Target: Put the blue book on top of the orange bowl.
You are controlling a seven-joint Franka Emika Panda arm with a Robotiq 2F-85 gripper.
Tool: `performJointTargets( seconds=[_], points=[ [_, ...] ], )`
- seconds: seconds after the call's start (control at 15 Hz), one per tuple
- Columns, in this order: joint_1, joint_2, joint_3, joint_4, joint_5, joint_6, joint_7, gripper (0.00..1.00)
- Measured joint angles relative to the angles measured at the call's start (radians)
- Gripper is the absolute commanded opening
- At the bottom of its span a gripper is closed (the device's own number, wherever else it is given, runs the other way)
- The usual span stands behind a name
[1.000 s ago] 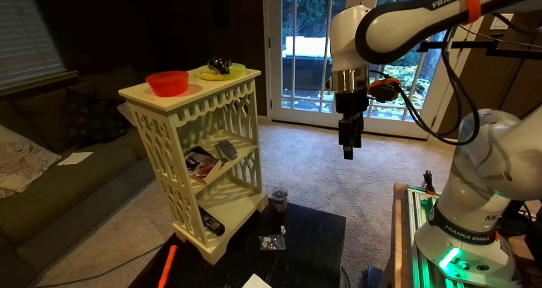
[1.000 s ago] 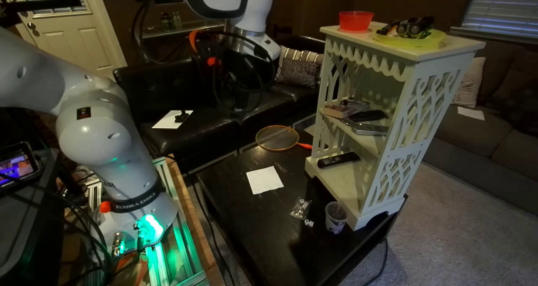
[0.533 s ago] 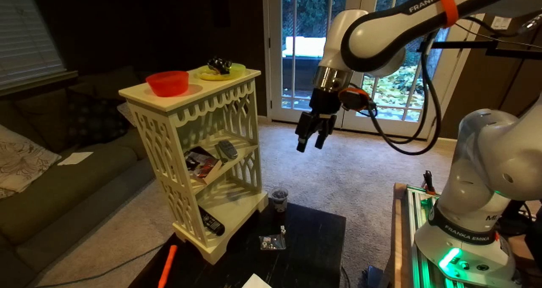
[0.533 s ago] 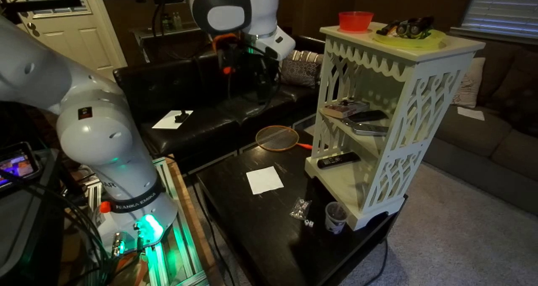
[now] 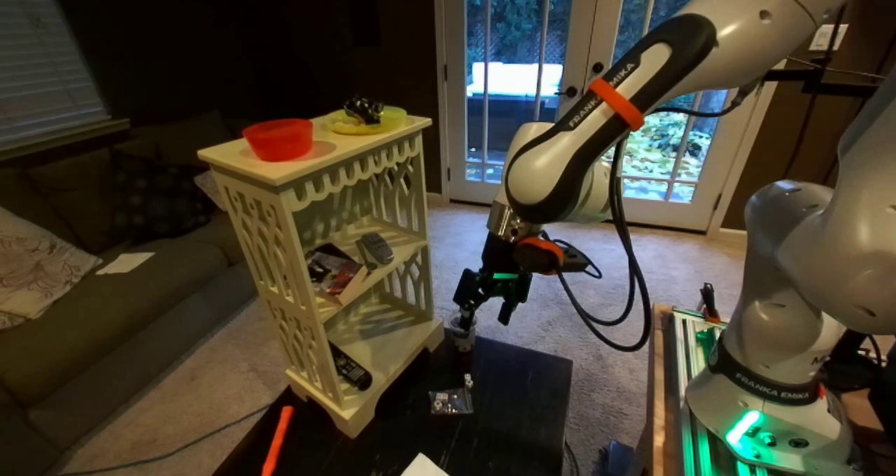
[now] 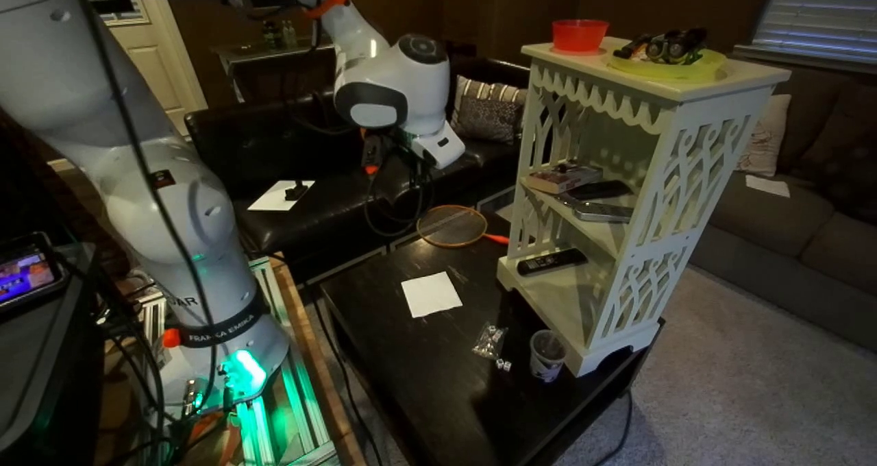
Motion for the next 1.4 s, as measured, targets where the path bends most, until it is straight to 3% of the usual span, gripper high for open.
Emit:
performJointTargets(
  seconds=[0.27,0.4,0.87,1.07,1.4],
  points=[
    [-0.027,-0.008,0.011,0.003,-0.001,0.005,0.0,1.0],
    [-0.028,-0.007,0.016,0.003,0.058,0.041,0.009,1.0],
    [0.082,0.042,-0.009,0.063,0.572,0.308,-0.102,1.0],
    [0.123,0.09,-0.01,0.162,0.797,0.435,-0.198,1.0],
    [0.124,0.186,-0.009,0.369,1.15,0.639,-0.44,1.0]
  ],
)
